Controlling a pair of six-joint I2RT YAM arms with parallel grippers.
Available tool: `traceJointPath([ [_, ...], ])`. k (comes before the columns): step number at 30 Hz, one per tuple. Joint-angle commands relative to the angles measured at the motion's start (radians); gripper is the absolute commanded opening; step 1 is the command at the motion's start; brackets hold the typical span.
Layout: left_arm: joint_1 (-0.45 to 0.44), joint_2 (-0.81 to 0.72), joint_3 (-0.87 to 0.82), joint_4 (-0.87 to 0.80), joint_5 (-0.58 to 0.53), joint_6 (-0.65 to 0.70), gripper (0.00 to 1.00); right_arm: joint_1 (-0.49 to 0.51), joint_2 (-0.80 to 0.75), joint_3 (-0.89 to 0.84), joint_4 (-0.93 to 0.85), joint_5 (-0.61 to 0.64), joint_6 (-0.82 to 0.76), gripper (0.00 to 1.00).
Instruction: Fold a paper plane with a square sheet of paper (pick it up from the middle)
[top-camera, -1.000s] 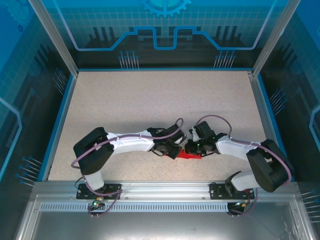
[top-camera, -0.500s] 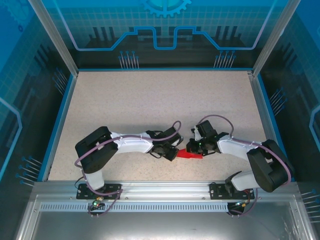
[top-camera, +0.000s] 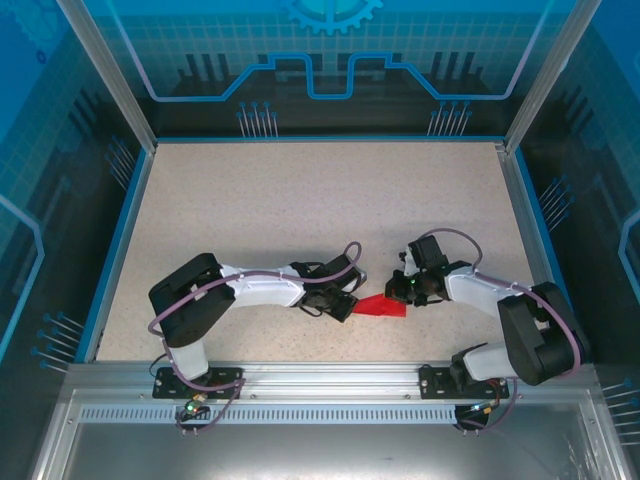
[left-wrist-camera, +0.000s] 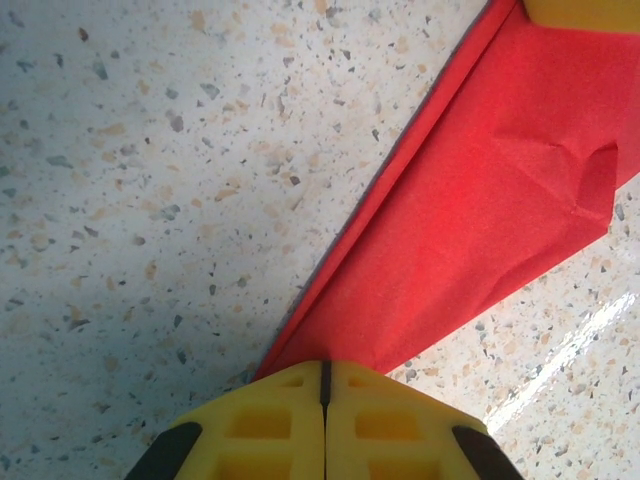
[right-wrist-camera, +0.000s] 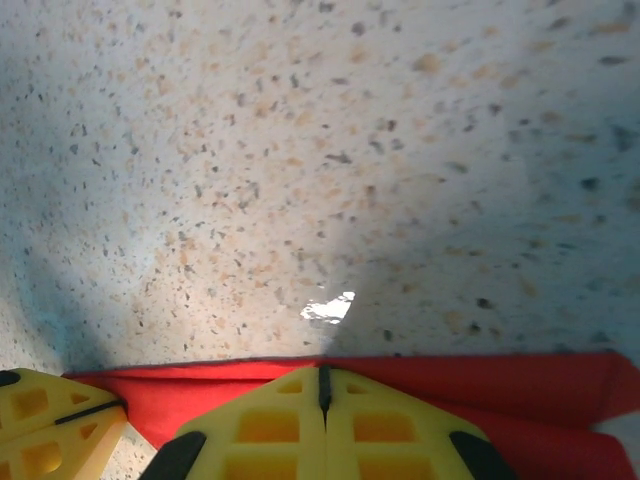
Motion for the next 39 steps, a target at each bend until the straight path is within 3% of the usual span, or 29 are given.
traceJointPath([
  [1, 0.018, 0.078, -0.074, -0.143, -0.046, 0.028, 0.04, -0.044, -0.022, -0.005, -0.079, 0.079, -0.005, 0.00],
  [9, 0.020, 0.076, -0.080, -0.151, -0.042, 0.030, 0.03, -0.070, -0.060, 0.010, -0.107, 0.134, 0.059, 0.00],
  [14, 0.020, 0.070, -0.082, -0.160, -0.042, 0.031, 0.03, -0.136, -0.095, 0.007, -0.143, 0.170, 0.070, 0.00],
  [22, 0.020, 0.051, -0.053, -0.164, -0.005, 0.023, 0.05, -0.232, -0.119, 0.011, -0.145, 0.109, 0.014, 0.00],
  [32, 0.013, -0.033, 0.128, -0.180, 0.058, 0.021, 0.20, -0.205, -0.237, 0.073, -0.274, -0.045, -0.110, 0.00],
  [39, 0.014, -0.064, 0.210, -0.243, 0.025, 0.059, 0.27, -0.125, -0.363, 0.064, -0.407, -0.037, -0.114, 0.08],
])
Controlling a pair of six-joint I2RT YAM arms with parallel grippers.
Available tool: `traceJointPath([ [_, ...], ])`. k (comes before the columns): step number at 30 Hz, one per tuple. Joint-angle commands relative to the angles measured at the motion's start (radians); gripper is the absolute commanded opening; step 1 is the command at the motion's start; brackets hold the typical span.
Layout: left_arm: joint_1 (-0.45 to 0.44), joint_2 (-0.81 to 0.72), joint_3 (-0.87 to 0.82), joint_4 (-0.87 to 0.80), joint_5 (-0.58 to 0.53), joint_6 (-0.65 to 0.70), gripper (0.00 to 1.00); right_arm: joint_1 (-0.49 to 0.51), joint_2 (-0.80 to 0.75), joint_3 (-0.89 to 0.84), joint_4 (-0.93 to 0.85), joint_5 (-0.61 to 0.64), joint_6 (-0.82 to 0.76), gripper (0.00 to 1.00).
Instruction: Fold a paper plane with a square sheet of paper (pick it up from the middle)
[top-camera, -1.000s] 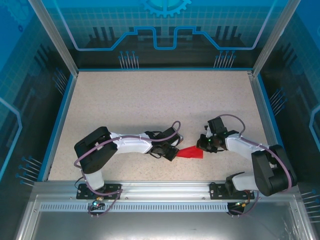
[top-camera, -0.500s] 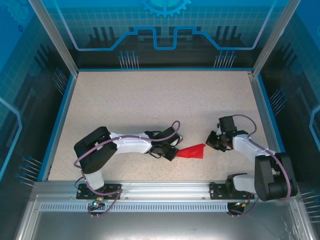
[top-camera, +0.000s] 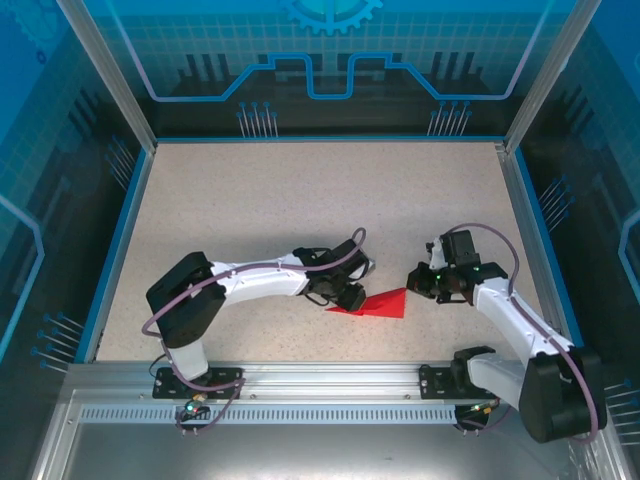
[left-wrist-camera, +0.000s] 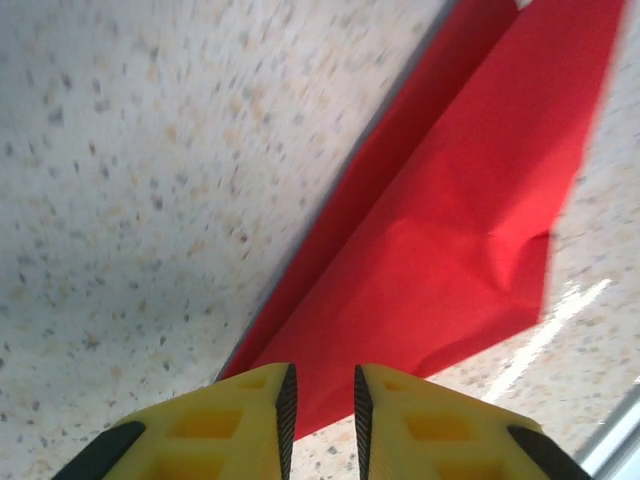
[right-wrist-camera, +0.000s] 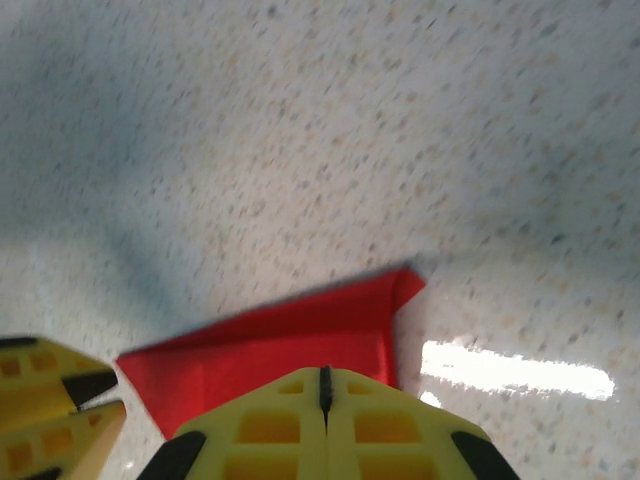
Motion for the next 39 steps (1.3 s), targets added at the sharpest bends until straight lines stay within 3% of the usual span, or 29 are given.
traceJointPath([
  [1, 0.006, -0.047, 0.026, -0.078, -0.014, 0.043, 0.30, 0.034, -0.052, 0.000, -0.091, -0.034, -0.017, 0.09],
  [5, 0.004, -0.094, -0.024, -0.080, -0.007, 0.081, 0.44, 0.051, -0.047, -0.051, -0.032, -0.077, 0.024, 0.19],
  [9, -0.040, -0.131, -0.087, -0.055, -0.012, 0.181, 0.49, 0.070, -0.046, -0.084, 0.008, -0.105, 0.059, 0.25],
  [16, -0.055, 0.002, -0.050, -0.061, -0.126, 0.325, 0.50, 0.077, -0.025, -0.105, 0.035, -0.114, 0.066, 0.32],
  [26, -0.056, 0.090, 0.000, -0.049, -0.208, 0.340, 0.46, 0.076, -0.047, -0.104, 0.017, -0.088, 0.067, 0.35],
  [39, -0.050, 0.008, 0.018, -0.085, -0.064, 0.345, 0.48, 0.077, -0.024, -0.098, 0.037, -0.098, 0.062, 0.35],
])
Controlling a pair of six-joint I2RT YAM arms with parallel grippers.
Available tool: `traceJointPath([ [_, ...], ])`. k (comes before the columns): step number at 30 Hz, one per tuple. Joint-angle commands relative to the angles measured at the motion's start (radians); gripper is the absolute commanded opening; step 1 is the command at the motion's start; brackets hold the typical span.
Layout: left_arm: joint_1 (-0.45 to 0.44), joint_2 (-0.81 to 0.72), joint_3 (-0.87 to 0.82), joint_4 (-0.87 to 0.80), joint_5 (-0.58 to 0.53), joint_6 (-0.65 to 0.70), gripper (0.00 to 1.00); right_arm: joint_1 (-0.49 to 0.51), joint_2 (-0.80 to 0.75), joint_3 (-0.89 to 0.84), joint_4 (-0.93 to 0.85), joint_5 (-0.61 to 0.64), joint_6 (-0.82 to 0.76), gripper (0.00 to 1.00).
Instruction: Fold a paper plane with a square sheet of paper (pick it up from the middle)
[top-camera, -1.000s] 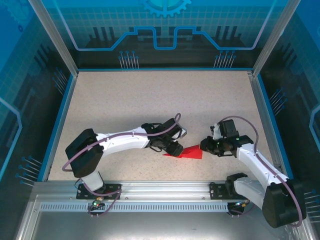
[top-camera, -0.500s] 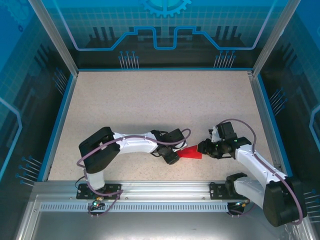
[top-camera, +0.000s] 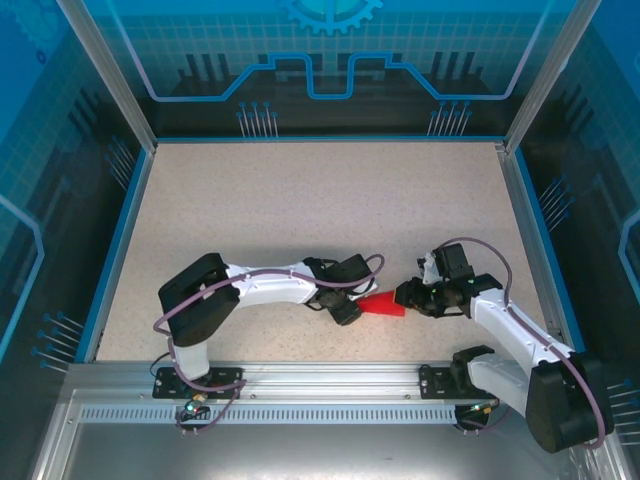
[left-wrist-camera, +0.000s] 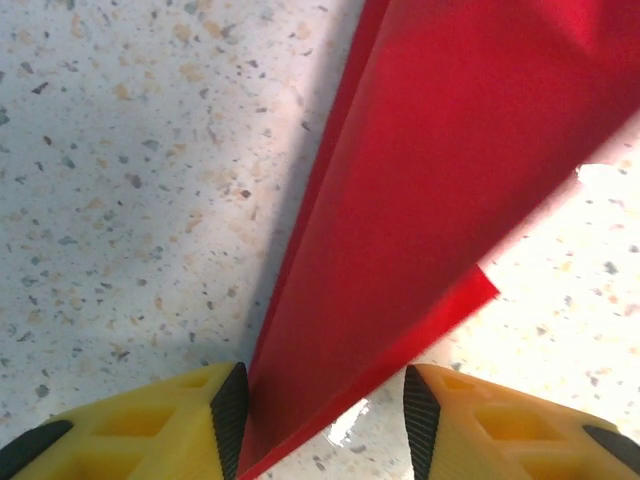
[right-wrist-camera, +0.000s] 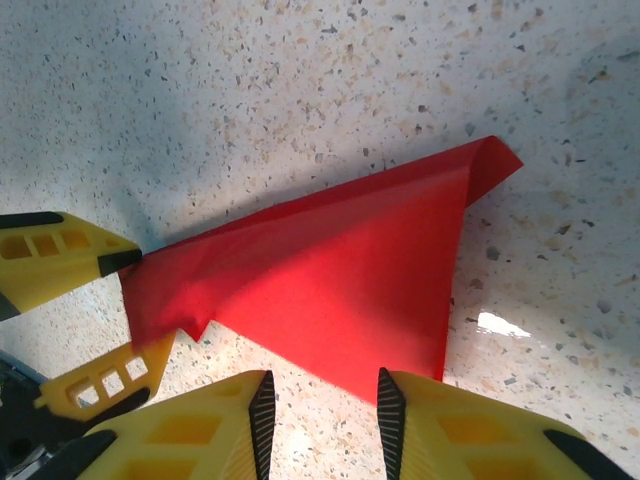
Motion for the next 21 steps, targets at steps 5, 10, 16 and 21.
traceJointPath([
  [5, 0.014, -0.061, 0.064, -0.059, 0.129, 0.026, 0.49, 0.012, 0.009, -0.003, 0.014, -0.020, 0.000, 0.35],
  [10, 0.022, -0.005, 0.098, -0.076, 0.094, 0.039, 0.48, 0.012, 0.008, -0.001, 0.017, -0.025, 0.001, 0.35],
  [16, 0.023, 0.027, 0.110, -0.070, 0.050, 0.043, 0.31, 0.012, 0.007, 0.003, 0.015, -0.028, -0.001, 0.35],
  [21, 0.030, 0.029, 0.115, -0.075, 0.045, 0.044, 0.18, 0.012, 0.007, 0.002, 0.022, -0.053, 0.008, 0.36],
])
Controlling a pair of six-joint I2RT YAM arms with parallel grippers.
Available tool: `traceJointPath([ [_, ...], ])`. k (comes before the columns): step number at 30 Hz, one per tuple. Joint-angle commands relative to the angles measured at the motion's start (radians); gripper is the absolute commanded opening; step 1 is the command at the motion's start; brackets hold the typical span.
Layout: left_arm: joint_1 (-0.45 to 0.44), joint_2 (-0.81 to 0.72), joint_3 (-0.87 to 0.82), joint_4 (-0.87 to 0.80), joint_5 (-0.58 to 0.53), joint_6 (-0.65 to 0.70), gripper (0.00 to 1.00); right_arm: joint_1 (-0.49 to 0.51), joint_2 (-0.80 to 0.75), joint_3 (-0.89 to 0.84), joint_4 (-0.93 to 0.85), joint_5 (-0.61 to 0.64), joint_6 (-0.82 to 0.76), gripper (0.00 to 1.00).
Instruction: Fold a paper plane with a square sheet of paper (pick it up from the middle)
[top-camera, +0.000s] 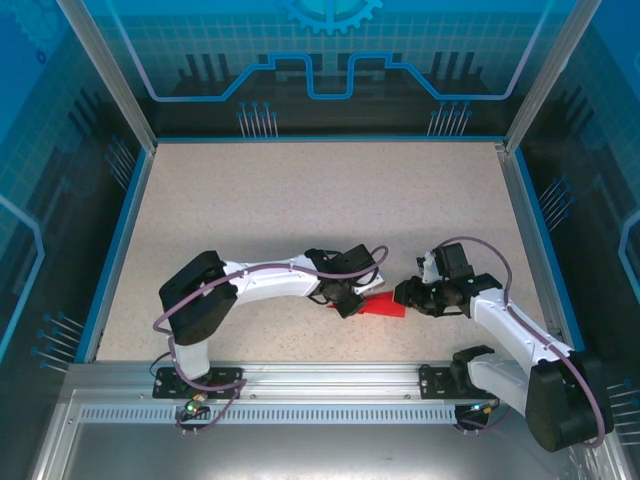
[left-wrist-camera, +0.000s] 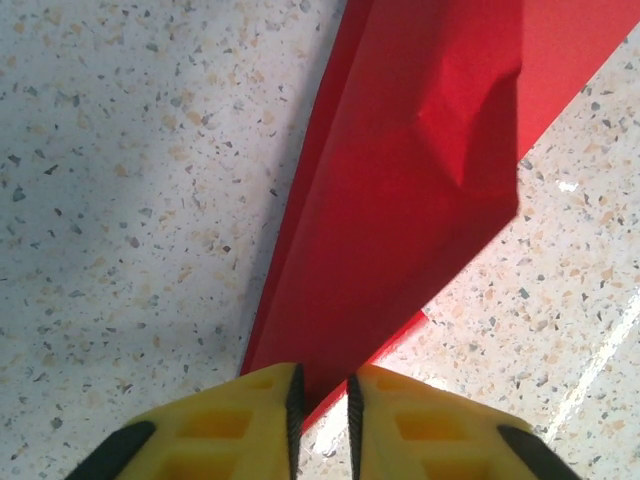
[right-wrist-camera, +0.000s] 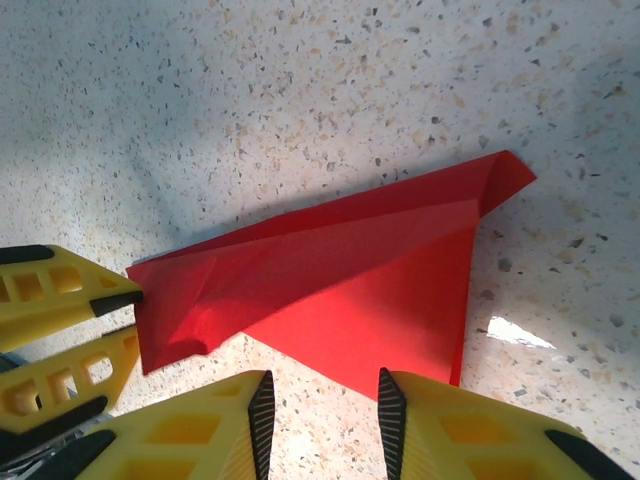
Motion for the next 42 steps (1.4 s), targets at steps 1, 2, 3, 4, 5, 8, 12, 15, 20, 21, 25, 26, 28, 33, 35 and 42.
traceJointPath([
  [1, 0.013, 0.013, 0.032, -0.029, -0.010, 0.010, 0.15, 0.011, 0.000, 0.002, 0.009, -0.053, 0.013, 0.36],
  [2, 0.018, 0.008, 0.033, -0.029, 0.004, 0.006, 0.12, 0.012, -0.002, 0.001, 0.019, -0.070, 0.021, 0.36],
  [3, 0.020, 0.003, 0.032, -0.027, 0.018, 0.005, 0.10, 0.011, -0.005, -0.002, 0.028, -0.086, 0.032, 0.38],
  [4, 0.026, -0.001, 0.030, -0.025, 0.034, 0.006, 0.08, 0.011, -0.006, -0.003, 0.039, -0.105, 0.045, 0.39],
  [5, 0.032, -0.004, 0.031, -0.027, 0.049, 0.004, 0.06, 0.011, -0.009, -0.004, 0.048, -0.121, 0.056, 0.41],
  [8, 0.058, -0.007, 0.037, -0.045, 0.074, -0.013, 0.02, 0.011, -0.022, -0.002, 0.058, -0.146, 0.075, 0.45],
  [12, 0.112, -0.053, 0.024, -0.048, 0.138, -0.059, 0.02, 0.010, -0.049, -0.002, 0.097, -0.186, 0.117, 0.50],
  [15, 0.158, -0.103, 0.022, -0.053, 0.211, -0.105, 0.02, 0.010, -0.054, -0.017, 0.183, -0.239, 0.182, 0.53],
  [20, 0.215, -0.173, 0.017, -0.052, 0.284, -0.192, 0.02, 0.017, -0.051, -0.033, 0.297, -0.295, 0.282, 0.56],
  [21, 0.218, -0.181, 0.018, -0.054, 0.288, -0.201, 0.02, 0.019, -0.054, -0.032, 0.303, -0.294, 0.290, 0.57],
  [25, 0.242, -0.196, 0.030, -0.058, 0.306, -0.275, 0.03, 0.030, -0.067, -0.035, 0.368, -0.301, 0.339, 0.62],
  [26, 0.252, -0.198, 0.029, -0.053, 0.314, -0.301, 0.03, 0.034, -0.065, -0.037, 0.392, -0.305, 0.356, 0.64],
  [28, 0.269, -0.205, 0.026, -0.042, 0.321, -0.350, 0.03, 0.037, -0.061, -0.040, 0.436, -0.318, 0.386, 0.68],
  [33, 0.307, -0.242, 0.019, -0.044, 0.315, -0.410, 0.02, 0.032, -0.092, 0.020, 0.379, -0.321, 0.365, 0.75],
  [35, 0.313, -0.260, -0.011, 0.000, 0.333, -0.467, 0.02, 0.031, -0.108, 0.045, 0.319, -0.293, 0.343, 0.81],
  [42, 0.312, -0.303, -0.244, 0.342, 0.400, -0.723, 0.03, 0.085, -0.005, -0.008, 0.484, -0.289, 0.398, 0.81],
])
